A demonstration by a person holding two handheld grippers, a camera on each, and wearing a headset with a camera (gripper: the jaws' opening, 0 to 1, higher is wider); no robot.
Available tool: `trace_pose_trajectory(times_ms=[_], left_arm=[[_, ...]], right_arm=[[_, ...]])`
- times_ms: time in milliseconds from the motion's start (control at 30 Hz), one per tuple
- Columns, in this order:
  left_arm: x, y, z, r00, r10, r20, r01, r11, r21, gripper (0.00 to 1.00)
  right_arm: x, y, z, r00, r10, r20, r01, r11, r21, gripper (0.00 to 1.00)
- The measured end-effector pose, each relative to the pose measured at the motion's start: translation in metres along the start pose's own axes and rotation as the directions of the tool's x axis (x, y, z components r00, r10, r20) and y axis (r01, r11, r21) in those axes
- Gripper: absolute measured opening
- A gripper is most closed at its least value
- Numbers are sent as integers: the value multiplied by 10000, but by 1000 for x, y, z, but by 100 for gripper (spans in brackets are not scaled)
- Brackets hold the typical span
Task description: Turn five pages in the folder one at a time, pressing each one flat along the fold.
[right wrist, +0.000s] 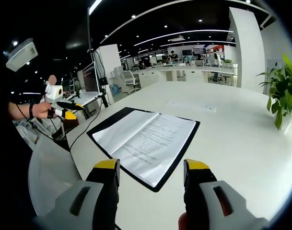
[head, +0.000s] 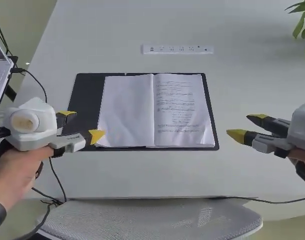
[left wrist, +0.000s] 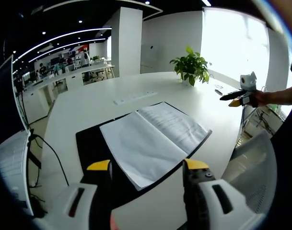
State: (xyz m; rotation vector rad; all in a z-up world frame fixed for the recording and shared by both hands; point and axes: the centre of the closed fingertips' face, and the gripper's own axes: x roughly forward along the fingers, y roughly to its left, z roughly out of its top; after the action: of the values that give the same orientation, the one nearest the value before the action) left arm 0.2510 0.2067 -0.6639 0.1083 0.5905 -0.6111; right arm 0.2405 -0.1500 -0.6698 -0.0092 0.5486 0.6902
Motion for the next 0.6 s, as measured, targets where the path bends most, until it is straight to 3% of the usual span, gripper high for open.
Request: trace_pose_trajectory(times_ms=[400,600], left_arm=[[-18,-2,-2,9997,-77,215,85,9993,-354,69],[-28,-1,-7,9994,24,343,-3,9982,-604,74]], right_arm=[[-28,-4,-3,9982,-595,58,595,9982,-31,60],[-35,-2,-12,9973,-728,-59,728,9973,107,64]])
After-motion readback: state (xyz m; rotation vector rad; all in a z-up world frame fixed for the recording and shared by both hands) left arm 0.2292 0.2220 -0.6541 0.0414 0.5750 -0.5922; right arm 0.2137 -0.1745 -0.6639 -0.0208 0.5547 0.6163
